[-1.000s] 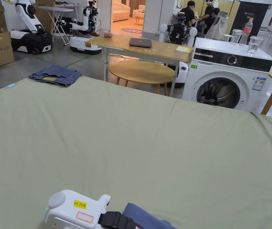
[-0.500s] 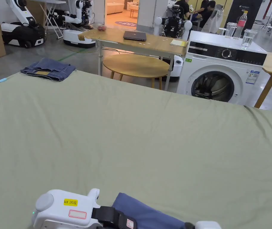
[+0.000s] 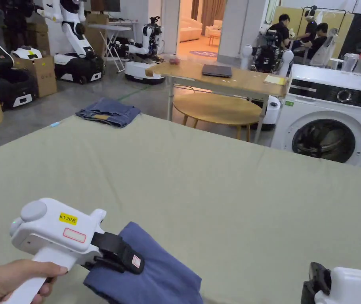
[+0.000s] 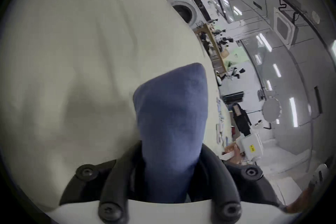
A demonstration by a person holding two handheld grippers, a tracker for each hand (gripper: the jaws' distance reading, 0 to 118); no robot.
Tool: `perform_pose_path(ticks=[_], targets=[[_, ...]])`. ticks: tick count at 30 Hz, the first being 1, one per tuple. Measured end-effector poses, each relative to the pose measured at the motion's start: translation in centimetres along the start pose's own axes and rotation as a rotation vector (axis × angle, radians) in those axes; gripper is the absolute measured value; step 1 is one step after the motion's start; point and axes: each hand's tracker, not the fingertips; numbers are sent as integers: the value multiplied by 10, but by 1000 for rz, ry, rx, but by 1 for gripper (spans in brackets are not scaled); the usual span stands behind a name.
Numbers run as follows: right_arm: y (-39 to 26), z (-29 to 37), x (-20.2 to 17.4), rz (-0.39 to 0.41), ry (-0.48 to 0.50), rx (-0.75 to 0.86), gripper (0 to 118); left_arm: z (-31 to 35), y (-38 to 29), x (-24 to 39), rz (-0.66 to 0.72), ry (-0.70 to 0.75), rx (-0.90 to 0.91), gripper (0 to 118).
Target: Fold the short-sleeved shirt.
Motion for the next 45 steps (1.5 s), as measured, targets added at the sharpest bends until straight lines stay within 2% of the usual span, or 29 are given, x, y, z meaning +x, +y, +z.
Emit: perform_pose_path(ticks=[6,7,11,16,20,21,23,27,30,32,35,39,45], targets=[[-3,-6,-11,14,29,-10,0,102,51,-44,-12,201,61,19],[-5,-8,-13,18,35,-18,0,120,41,-21,-8,231,77,19],[-9,-12,-18,22,39,-49,0,174,60,-42,49,385,119,19],[-13,-15,-19,23,27,-72,0,198,67,-80,132,565,130,19],[-15,-18,-19,27,21,-93,0,188,65,-101,154,631,105,19],[-15,-18,-18,28,22,-96,0,183,63,-102,147,654,106,22],[-16,-19,-18,31,20,-97,0,175,59,-102,112,720,102,36],[-16,-20,-18,36,23,-101,0,171,57,-98,56,856,72,47],[-14,-19,-18,34,25,-96,0,176,56,-84,24,915,117,56],[-14,-19,-18,33,27,-94,0,189,59,-76,-11,951,162,56],[-13,-19,-17,20,32,-91,0,200,59,-62,-44,967,239,58],[-15,-21,-16,-9,40,-94,0,193,51,-48,-79,827,307,58],[-17,-23,-15,-49,46,-100,0,129,18,-22,-219,713,393,58]])
